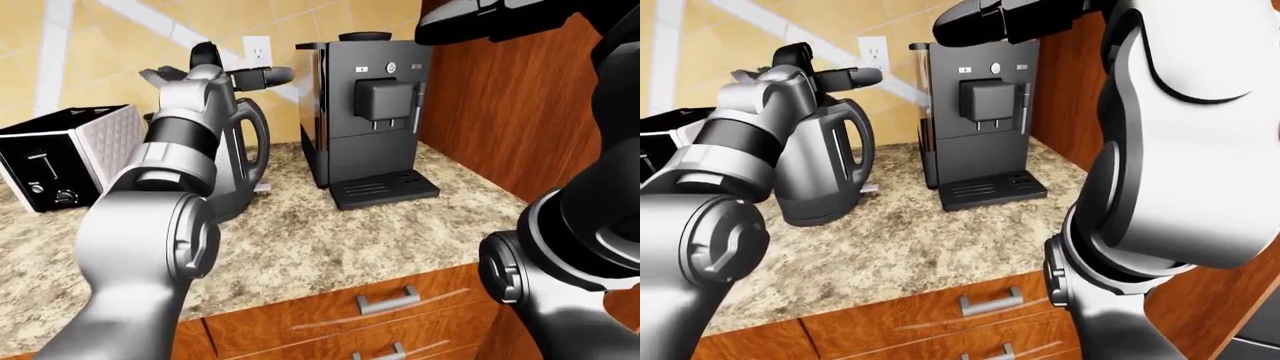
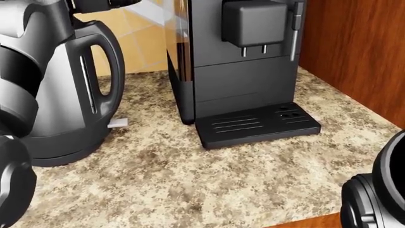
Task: Close the lid of the electric kettle.
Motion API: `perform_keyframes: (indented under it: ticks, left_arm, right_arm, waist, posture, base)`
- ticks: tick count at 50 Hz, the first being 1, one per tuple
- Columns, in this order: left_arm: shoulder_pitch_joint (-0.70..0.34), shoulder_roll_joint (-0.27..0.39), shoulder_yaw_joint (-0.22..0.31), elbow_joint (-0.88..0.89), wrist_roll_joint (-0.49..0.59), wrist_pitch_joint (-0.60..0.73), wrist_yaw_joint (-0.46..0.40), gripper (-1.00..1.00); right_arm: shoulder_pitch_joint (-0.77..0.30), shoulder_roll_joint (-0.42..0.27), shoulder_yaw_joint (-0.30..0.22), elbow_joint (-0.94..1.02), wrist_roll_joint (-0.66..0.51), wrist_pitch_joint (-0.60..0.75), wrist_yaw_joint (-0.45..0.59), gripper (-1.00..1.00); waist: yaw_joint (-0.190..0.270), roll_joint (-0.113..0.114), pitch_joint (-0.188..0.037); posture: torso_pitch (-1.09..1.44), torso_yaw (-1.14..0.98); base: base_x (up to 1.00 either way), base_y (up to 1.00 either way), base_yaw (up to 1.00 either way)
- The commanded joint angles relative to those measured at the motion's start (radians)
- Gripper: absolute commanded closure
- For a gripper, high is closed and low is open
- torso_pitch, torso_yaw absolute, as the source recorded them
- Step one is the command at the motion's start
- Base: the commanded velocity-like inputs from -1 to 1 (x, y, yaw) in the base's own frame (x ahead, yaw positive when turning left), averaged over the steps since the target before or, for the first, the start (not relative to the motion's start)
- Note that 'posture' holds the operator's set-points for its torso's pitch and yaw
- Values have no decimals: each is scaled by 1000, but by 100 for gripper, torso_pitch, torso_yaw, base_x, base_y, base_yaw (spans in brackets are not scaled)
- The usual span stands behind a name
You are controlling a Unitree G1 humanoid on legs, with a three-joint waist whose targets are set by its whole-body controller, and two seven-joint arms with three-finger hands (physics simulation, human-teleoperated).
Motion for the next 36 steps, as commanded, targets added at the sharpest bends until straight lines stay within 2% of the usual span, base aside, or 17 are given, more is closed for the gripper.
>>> perform_keyframes:
  ticks: [1, 23, 36]
  left_arm:
    - [-34, 17, 0, -37, 4, -28, 4, -100]
    - [26, 26, 7, -31, -1, -47, 11, -100]
    - [43, 57, 19, -30, -10, -61, 17, -100]
  right_arm:
    - [-24, -6, -6, 2, -4, -19, -5, -100]
    - [-25, -5, -5, 1, -7, -16, -3, -100]
    - [-23, -2, -3, 1, -10, -18, -1, -100]
  waist:
    - [1, -1, -8]
    - [2, 3, -10]
    - [-4, 8, -12]
  posture:
    - [-53, 0]
    - [-53, 0]
    - [-53, 0]
  base:
    - [0, 0, 0]
    - [0, 0, 0]
    - [0, 0, 0]
